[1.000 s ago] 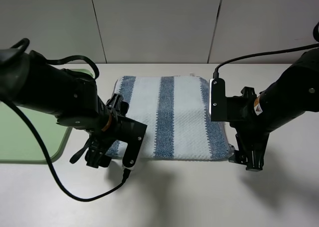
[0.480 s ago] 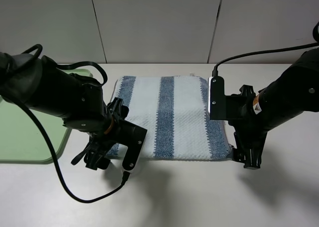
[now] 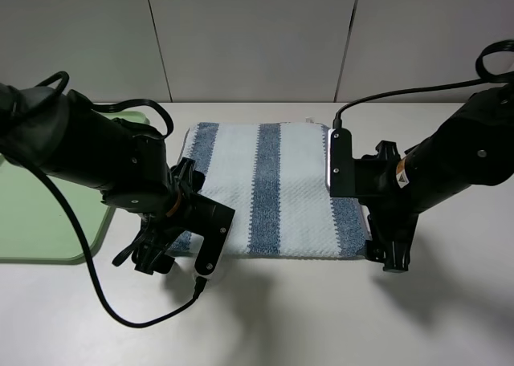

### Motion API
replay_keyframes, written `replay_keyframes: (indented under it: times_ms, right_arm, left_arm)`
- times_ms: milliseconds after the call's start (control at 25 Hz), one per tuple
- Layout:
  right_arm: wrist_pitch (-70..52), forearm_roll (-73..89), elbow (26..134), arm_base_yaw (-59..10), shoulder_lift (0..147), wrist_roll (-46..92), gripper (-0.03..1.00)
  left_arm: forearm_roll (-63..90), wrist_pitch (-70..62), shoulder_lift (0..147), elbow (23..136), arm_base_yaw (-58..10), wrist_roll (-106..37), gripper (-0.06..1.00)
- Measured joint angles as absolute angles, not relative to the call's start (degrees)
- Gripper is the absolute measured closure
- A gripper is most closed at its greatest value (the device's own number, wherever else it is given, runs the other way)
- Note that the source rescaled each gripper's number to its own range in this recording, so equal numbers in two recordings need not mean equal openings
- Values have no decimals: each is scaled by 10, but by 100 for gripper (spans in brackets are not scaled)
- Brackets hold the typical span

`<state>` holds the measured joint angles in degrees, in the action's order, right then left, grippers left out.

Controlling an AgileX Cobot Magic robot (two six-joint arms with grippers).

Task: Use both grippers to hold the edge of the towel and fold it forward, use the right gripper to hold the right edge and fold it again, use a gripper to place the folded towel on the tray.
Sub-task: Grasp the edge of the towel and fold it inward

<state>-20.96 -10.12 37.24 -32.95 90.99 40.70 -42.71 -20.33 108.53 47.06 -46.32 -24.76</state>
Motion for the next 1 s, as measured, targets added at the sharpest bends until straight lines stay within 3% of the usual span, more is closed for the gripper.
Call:
replay_keyframes:
  times_ms: [520,1000]
  right_arm:
    - [-163,-106,373,-330,1018,407,-3]
    - [-133,-115,374,-330,1022,407,-3]
  left_arm:
    - [-427,-204,1085,471,-463,-248,-5]
    - [-427,-204,1085,471,-463,-248,-5]
